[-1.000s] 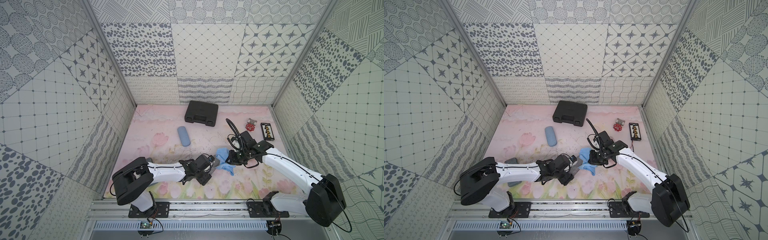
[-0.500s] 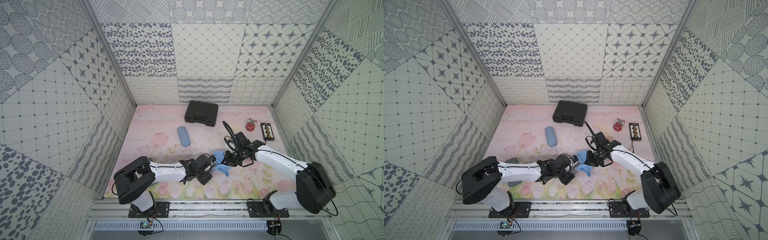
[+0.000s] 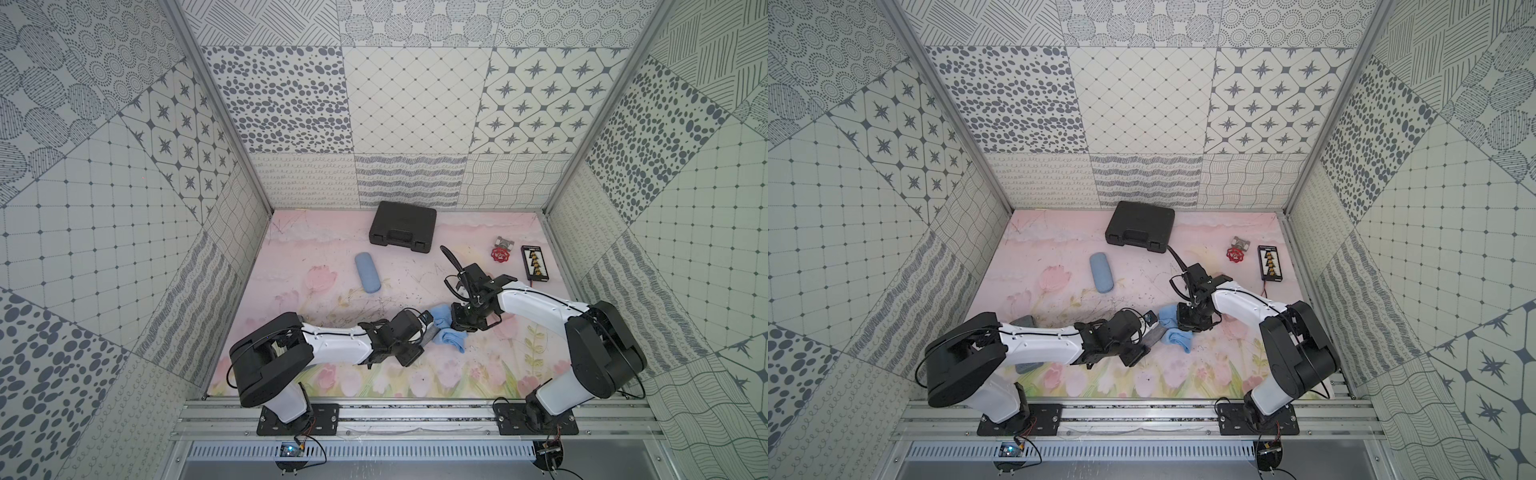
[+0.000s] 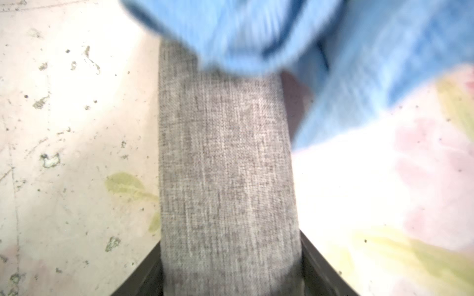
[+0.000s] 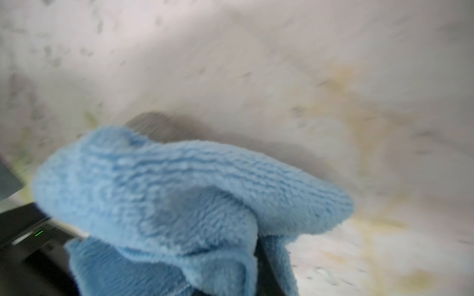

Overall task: Wipe the eyeglass case
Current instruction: Wipe the dirt from the eyeglass case.

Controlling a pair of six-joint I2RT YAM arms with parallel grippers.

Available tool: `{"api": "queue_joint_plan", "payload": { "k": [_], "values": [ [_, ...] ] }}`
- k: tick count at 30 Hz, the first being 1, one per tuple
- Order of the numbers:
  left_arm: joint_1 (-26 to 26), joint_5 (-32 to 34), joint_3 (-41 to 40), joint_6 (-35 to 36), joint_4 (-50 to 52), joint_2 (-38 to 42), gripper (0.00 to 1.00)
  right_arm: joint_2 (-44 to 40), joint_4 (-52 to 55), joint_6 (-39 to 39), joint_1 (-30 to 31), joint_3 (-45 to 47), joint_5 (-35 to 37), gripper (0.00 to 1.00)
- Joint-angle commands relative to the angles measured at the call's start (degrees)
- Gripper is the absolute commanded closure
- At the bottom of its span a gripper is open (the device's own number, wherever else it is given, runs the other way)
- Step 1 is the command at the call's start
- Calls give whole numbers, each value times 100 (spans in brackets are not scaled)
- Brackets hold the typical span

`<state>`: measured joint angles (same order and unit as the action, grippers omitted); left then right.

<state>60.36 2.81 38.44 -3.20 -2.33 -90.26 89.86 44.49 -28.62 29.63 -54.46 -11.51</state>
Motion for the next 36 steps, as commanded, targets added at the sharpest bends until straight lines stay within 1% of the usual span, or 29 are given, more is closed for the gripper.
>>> {"api": "queue_joint_plan", "payload": {
  "k": [1,3,5,7,9,11,13,15,16,17,18,19,20,21,22,23,25,26,28,30,31,32,34,35,36],
  "values": [
    [11,-260,-140,143,-207,195,52,-444,637,370,466,-545,1660,100],
    [7,-272,-208,105,-225,281,53,-529,810,229,773,-710,1477,100],
    [11,-293,-272,48,-278,353,54,-574,669,-56,970,-664,891,100],
    [11,-330,-350,9,-399,417,54,-607,89,-496,1123,-423,48,100],
    [11,-357,-413,-30,-495,452,55,-531,-719,-1054,1215,-59,-883,100],
    [11,-381,-459,-57,-569,450,55,-380,-1365,-1441,1219,309,-1444,100],
    [14,-400,-510,-84,-649,456,56,-224,-1692,-1551,1104,618,-1755,100],
    [12,-423,-545,-101,-663,467,57,-105,-1547,-1265,723,866,-1733,100],
    [11,-429,-548,-110,-650,467,57,-75,-1232,-980,513,880,-1453,100],
    [18,-430,-569,-110,-654,483,57,-66,-673,-533,343,754,-730,100],
    [16,-426,-582,-117,-648,495,57,-58,-162,-200,309,557,254,100],
    [10,-418,-594,-124,-650,519,57,-57,341,99,338,285,1277,100],
    [9,-416,-605,-128,-645,549,57,-88,692,278,409,15,1982,100],
    [17,-422,-616,-130,-625,568,57,-166,897,361,492,-199,2402,100],
    [17,-415,-617,-128,-607,597,57,-277,1024,415,645,-424,2594,100],
    [17,-413,-618,-120,-586,629,57,-387,1067,443,809,-636,2600,100],
    [17,-401,-601,-103,-565,654,57,-459,1082,350,1143,-978,2265,100],
    [36,-398,-604,-93,-566,674,57,-446,1003,212,1238,-1083,1810,100],
    [20,-393,-622,-93,-595,694,57,-417,440,-259,1283,-930,485,100],
    [20,-391,-631,-84,-637,695,57,-388,-658,-925,1305,-348,-861,100],
    [21,-400,-634,-84,-650,688,58,-354,-1056,-1147,1295,-106,-1213,100],
    [20,-403,-643,-91,-655,692,58,-292,-1222,-1240,1240,81,-1379,100],
    [37,-404,-679,-102,-670,718,58,-213,-1160,-1060,1006,334,-1310,100],
    [28,-405,-711,-103,-704,735,58,-164,-926,-819,788,411,-1125,100],
    [33,-411,-727,-93,-720,746,59,-80,-563,-540,618,371,-735,100]
  ]
}}
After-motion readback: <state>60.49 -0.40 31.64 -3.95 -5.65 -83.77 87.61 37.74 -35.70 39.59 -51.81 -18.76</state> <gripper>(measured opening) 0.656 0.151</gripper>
